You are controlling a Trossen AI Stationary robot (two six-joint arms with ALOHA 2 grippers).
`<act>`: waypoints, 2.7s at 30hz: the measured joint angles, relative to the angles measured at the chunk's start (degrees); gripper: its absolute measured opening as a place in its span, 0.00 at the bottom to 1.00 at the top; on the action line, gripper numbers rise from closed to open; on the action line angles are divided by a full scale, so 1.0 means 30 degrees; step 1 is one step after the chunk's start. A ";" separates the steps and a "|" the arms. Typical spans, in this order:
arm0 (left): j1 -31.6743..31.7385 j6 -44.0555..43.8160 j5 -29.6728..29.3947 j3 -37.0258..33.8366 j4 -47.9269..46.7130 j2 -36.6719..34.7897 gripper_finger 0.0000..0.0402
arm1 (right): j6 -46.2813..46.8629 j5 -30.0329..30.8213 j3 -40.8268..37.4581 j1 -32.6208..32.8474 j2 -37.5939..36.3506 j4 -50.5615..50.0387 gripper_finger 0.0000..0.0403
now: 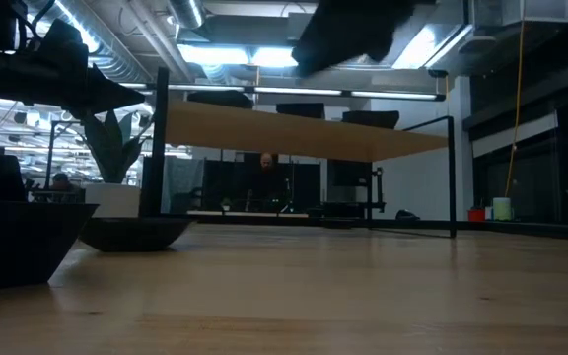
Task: Pick & Place Mini shaped plates
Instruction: Move the shelf to the center of the table
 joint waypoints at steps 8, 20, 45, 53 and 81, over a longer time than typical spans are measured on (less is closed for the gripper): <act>0.0004 0.0000 0.0000 0.0001 -0.0004 0.0000 0.01 | -0.1651 0.0507 0.0000 -0.0576 -0.5084 -0.1281 0.32; 0.0000 0.0000 0.0000 0.0004 0.0000 0.0000 0.01 | -0.4651 0.1807 0.0007 -0.6528 -1.1964 -0.1288 0.32; 0.0000 0.0000 0.0000 0.0000 0.0000 0.0000 0.01 | -0.8866 -1.1314 1.3586 -2.3489 -0.1013 -1.1440 0.32; 0.0000 0.0000 0.0000 0.0004 -0.0007 0.0000 0.01 | -1.0817 -1.4229 1.9341 -2.5733 0.5327 -1.5320 0.32; 0.0001 0.0000 0.0000 0.0003 0.0000 0.0000 0.01 | -0.9889 -1.6745 1.8571 -2.9809 0.9648 -1.8121 0.31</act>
